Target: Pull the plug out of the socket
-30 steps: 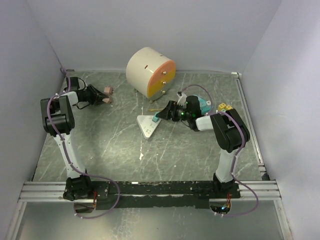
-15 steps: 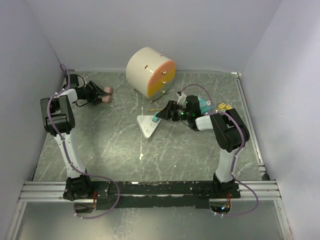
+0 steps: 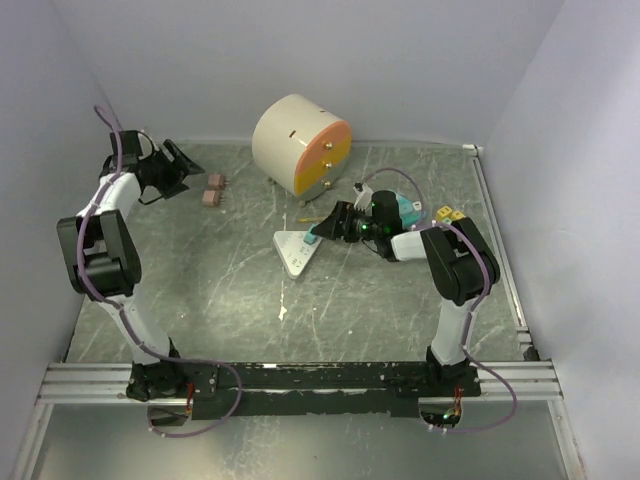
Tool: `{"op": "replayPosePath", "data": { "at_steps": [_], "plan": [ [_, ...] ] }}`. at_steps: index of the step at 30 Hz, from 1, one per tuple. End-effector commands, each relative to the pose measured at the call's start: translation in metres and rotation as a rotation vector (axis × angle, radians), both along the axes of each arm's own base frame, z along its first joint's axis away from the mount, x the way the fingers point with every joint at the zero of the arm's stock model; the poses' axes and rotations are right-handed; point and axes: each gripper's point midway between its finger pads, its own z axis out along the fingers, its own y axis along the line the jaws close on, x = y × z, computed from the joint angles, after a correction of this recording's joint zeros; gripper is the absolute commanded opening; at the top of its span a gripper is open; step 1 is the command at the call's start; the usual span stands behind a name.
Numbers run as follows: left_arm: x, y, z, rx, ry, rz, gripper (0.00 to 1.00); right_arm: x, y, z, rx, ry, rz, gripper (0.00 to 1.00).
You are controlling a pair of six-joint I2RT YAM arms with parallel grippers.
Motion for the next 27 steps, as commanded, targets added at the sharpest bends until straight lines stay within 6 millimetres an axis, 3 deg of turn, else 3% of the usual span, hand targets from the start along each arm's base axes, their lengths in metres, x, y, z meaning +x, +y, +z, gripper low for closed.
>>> {"op": "replayPosePath", "data": {
  "at_steps": [1,4,7,12,16,19,23,27],
  "plan": [
    [-0.015,-0.05,0.031,0.086,-0.064,-0.088,0.85,-0.046,-0.009,-0.054,-0.147,0.158,0.057,0.81],
    [-0.037,-0.108,0.043,0.136,-0.114,-0.174,0.84,-0.047,-0.007,-0.035,-0.124,0.12,0.068,0.85],
    [-0.07,-0.153,0.043,0.157,-0.159,-0.235,0.83,-0.048,-0.007,-0.015,-0.113,0.078,0.075,0.88],
    [-0.129,-0.215,0.033,0.215,-0.207,-0.385,0.82,-0.05,-0.011,0.021,-0.09,0.016,0.063,0.9],
    [-0.169,-0.258,0.025,0.309,-0.242,-0.514,0.81,-0.051,-0.029,0.04,-0.044,-0.006,-0.001,0.9],
    [-0.184,-0.279,0.017,0.422,-0.259,-0.605,0.79,-0.05,-0.05,0.036,-0.026,0.001,-0.058,0.89],
    [-0.198,-0.312,0.004,0.64,-0.297,-0.788,0.77,-0.049,-0.066,0.014,-0.06,0.023,-0.106,0.86],
    [-0.192,-0.327,-0.009,0.852,-0.289,-0.846,0.77,-0.048,-0.068,0.003,-0.044,0.034,-0.122,0.85]
  ]
}}
